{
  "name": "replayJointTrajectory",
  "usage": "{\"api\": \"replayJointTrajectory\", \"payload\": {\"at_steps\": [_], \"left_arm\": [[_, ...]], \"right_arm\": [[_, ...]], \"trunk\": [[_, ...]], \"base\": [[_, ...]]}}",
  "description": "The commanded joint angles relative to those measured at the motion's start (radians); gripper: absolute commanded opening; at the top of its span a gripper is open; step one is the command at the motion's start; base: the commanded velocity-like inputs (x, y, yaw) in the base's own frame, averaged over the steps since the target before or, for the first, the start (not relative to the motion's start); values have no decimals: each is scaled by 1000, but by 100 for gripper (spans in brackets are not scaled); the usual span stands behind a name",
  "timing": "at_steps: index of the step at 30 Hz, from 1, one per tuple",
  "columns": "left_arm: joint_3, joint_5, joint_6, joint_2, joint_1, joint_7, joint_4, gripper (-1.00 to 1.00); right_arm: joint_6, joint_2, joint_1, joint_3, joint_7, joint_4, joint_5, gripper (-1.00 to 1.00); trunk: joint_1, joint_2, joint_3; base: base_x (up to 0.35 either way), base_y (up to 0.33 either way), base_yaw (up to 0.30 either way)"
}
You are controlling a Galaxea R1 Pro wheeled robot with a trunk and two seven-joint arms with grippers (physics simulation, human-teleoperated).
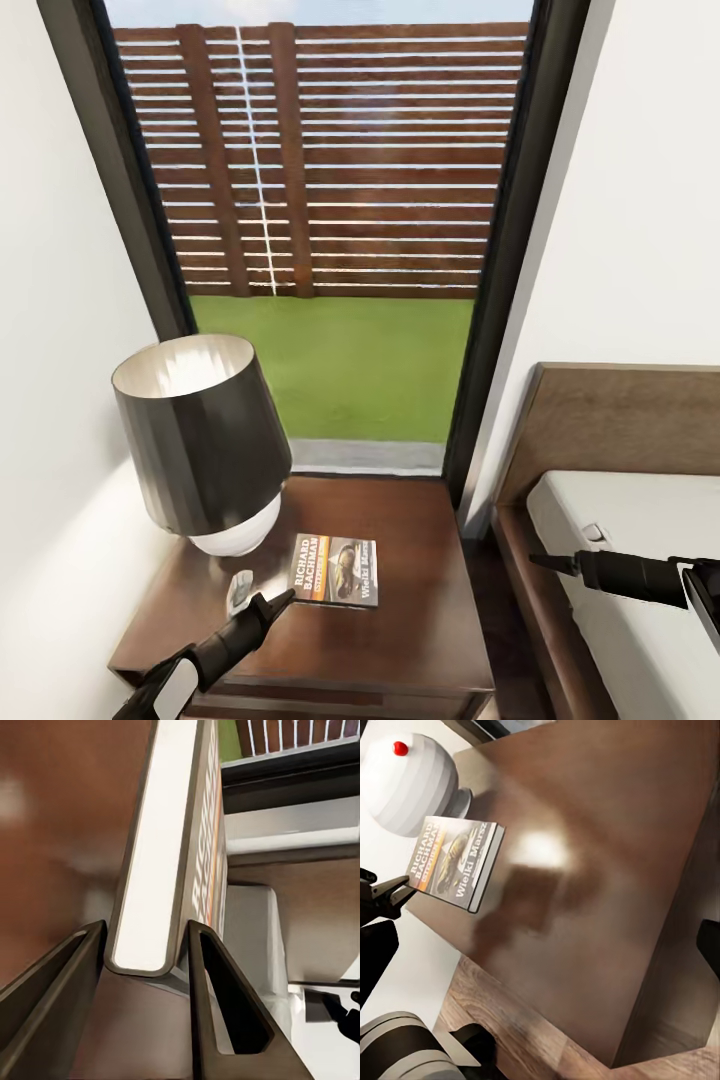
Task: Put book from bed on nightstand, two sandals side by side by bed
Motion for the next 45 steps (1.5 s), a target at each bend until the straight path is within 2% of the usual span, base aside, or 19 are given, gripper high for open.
{"api": "replayJointTrajectory", "payload": {"at_steps": [1,34,41,45], "left_arm": [[4,4,9,-1,0,-2,0,-100],[4,6,9,-1,-1,-2,0,-100],[4,6,9,-1,0,-2,0,-100],[5,6,9,-1,0,-2,0,-100]], "right_arm": [[10,1,-1,-4,9,-1,10,100],[5,1,0,-7,10,-1,9,100],[5,1,-1,-7,10,-1,9,100],[5,-1,-1,-8,10,-1,9,100]], "trunk": [[0,0,-1],[0,0,-1],[27,-49,-23],[27,-49,-23]], "base": [[241,0,0],[17,0,0],[0,0,0],[0,0,0]]}}
